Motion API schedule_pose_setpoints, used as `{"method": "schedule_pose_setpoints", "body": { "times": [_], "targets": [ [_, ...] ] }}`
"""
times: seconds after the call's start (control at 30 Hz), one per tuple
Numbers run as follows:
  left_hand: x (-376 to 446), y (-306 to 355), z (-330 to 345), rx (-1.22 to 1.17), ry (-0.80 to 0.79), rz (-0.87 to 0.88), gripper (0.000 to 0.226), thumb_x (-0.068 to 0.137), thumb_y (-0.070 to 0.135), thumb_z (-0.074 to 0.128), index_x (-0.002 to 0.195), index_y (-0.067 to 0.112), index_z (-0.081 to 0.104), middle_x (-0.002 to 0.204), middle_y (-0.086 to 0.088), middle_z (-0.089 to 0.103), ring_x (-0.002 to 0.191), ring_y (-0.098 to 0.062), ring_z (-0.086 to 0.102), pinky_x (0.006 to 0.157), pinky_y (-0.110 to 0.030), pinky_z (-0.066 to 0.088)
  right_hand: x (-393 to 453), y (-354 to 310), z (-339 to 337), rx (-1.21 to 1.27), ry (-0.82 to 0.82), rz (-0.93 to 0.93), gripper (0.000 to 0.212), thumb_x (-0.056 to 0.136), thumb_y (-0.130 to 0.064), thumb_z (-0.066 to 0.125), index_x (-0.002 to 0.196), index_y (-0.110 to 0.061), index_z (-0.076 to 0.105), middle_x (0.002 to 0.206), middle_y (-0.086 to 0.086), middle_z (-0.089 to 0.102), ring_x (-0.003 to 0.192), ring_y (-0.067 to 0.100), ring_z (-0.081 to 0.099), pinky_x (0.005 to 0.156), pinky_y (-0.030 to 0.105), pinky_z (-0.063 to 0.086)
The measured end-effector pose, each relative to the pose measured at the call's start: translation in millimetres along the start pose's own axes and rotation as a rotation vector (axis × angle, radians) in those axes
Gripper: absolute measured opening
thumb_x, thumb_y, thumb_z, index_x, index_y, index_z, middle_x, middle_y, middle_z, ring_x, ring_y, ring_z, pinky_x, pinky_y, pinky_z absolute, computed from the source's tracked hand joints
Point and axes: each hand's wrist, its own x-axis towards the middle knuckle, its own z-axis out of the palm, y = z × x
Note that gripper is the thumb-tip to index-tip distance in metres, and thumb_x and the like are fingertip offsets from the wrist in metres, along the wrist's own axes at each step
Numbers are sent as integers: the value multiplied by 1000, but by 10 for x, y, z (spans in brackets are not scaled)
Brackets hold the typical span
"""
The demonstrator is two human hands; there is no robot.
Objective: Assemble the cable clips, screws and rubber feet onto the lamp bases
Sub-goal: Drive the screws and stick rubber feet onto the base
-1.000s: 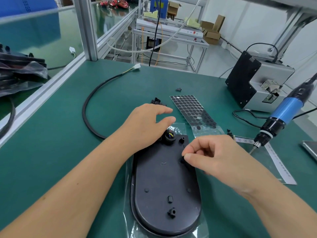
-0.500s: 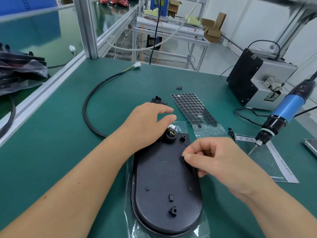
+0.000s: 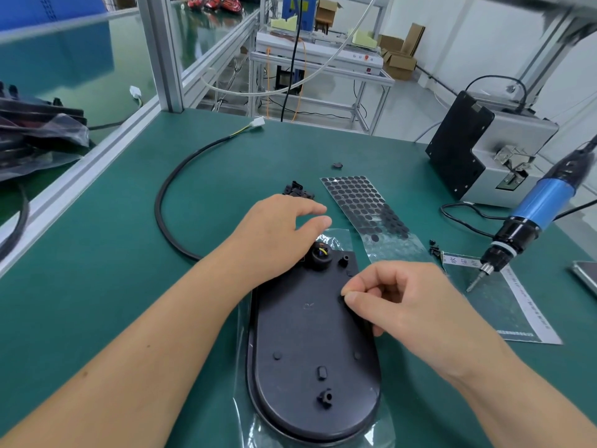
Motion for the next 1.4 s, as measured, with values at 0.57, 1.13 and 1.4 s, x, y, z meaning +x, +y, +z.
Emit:
{"method": "schedule_pose_setpoints", "body": {
  "times": [0.57,1.13,1.4],
  "targets": [
    [-10,16,-1,-30,-4,-20,33,95,40,51,124,29,64,128,16,62,118,-3,54,92,-17,32,-71,44,107,-83,144,-114,20,76,-12,74,71,-31,71,56,-13,59,48,1,45,51,9,39],
    [-16,32,-4,-47,1,-23,33,96,38,52,124,27,65,126,14,63,119,-4,53,93,-18,33,77,114,21,317,-6,263,23,75,-16,78,82,-18,56,63,-4,53,47,4,49,45,19,40],
    [92,-143,-439,-114,288,-173,30,90,33,64,118,24,68,107,6,70,104,-10,64,91,-22,45,97,113,19,212,7,209,23,78,-17,78,86,-16,56,71,2,52,56,10,50,49,20,43]
  ]
}}
